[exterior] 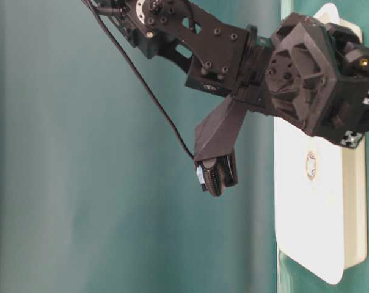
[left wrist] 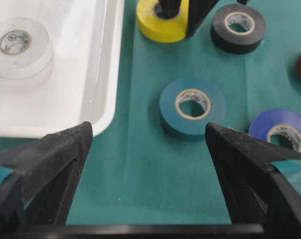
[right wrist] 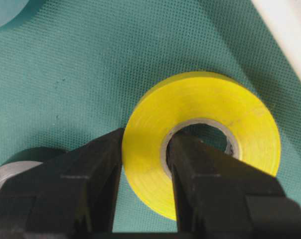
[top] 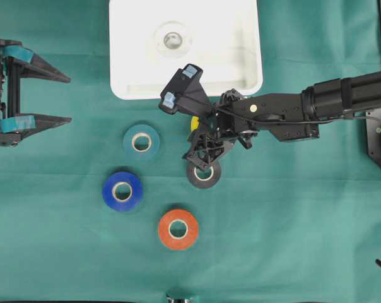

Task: Pick up the tape from a random location and place it into the white case.
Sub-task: 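Lift the yellow tape roll toward the white tray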

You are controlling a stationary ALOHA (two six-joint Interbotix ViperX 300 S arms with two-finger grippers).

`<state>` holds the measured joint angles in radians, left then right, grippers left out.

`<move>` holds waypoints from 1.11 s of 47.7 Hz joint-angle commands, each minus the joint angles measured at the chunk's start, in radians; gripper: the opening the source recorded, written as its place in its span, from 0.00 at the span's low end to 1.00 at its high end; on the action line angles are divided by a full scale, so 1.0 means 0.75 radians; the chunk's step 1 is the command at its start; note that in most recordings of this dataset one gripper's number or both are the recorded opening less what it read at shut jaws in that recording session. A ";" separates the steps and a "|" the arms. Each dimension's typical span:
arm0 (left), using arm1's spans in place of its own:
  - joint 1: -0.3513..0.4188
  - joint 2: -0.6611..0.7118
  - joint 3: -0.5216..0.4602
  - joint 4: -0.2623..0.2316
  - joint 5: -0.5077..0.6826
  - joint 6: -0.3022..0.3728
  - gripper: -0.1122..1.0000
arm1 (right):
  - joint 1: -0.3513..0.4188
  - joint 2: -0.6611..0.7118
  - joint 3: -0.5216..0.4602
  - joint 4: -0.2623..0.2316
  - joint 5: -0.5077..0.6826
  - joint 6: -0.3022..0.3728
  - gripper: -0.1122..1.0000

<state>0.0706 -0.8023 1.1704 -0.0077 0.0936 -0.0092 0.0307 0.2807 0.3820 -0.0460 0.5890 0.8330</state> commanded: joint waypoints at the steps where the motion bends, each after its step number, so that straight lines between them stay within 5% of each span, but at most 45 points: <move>1: 0.000 0.004 -0.025 0.000 -0.004 -0.002 0.97 | 0.000 -0.006 -0.025 0.006 -0.004 0.002 0.35; 18: 0.000 0.004 -0.027 0.000 -0.004 -0.002 0.97 | 0.010 -0.094 -0.070 0.006 0.074 0.002 0.35; 53: -0.002 0.004 -0.027 0.000 -0.004 -0.002 0.97 | 0.020 -0.307 -0.284 -0.022 0.544 -0.010 0.35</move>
<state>0.0706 -0.8023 1.1704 -0.0061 0.0951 -0.0092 0.0445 0.0997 0.2148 -0.0522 0.9649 0.8268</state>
